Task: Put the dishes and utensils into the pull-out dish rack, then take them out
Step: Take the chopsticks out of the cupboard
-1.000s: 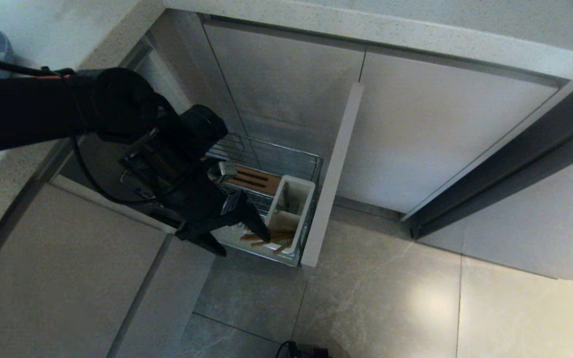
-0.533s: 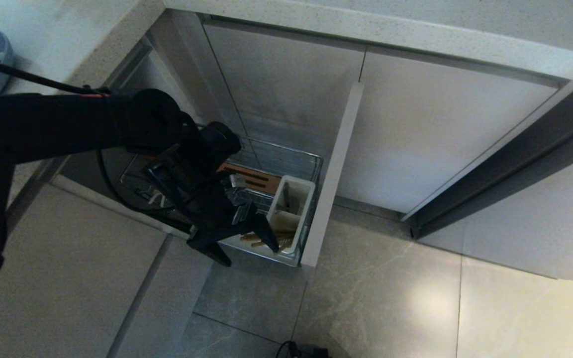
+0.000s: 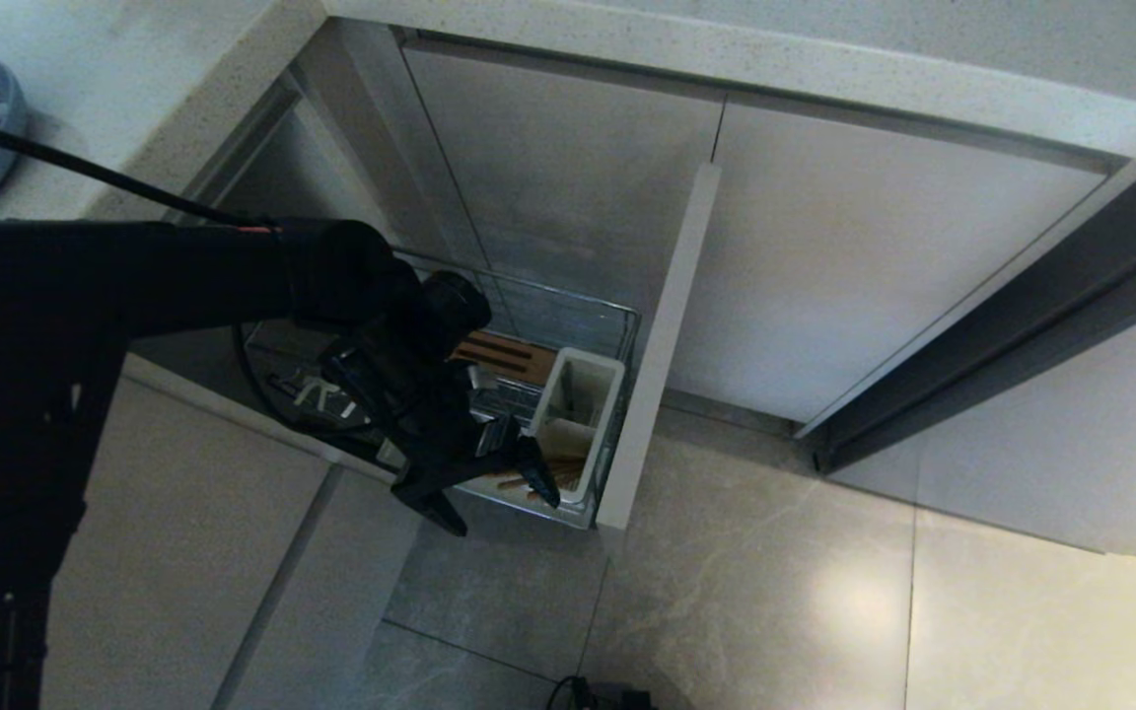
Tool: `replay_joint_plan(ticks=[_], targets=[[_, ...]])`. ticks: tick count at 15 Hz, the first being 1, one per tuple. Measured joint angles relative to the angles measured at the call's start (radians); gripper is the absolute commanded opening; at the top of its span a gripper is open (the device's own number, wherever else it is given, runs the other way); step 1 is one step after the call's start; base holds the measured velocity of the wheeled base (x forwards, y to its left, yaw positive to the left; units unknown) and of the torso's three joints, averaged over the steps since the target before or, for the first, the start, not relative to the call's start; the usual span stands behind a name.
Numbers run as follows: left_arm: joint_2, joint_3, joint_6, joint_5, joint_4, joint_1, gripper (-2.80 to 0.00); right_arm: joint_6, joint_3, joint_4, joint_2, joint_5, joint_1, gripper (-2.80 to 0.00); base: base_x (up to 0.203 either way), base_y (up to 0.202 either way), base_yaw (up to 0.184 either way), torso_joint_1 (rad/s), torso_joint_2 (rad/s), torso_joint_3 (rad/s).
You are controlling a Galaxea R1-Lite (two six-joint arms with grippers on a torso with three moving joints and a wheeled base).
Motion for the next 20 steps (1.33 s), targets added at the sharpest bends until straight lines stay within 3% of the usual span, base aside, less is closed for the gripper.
replay_joint_plan(ticks=[5,20], targets=[[0.017,0.000,0.004,-0.080,-0.047,0.001,0.00,0.000,0.000,0.000,0.000,0.000,0.000,-2.80,0.000,0.000,0.000,0.000,0.00,0.000],[0.013,0.000,-0.039,-0.085,-0.064,0.034,0.00,0.000,0.000,0.000,0.000,0.000,0.000,-2.80,0.000,0.000,0.000,0.000,0.00,0.000]])
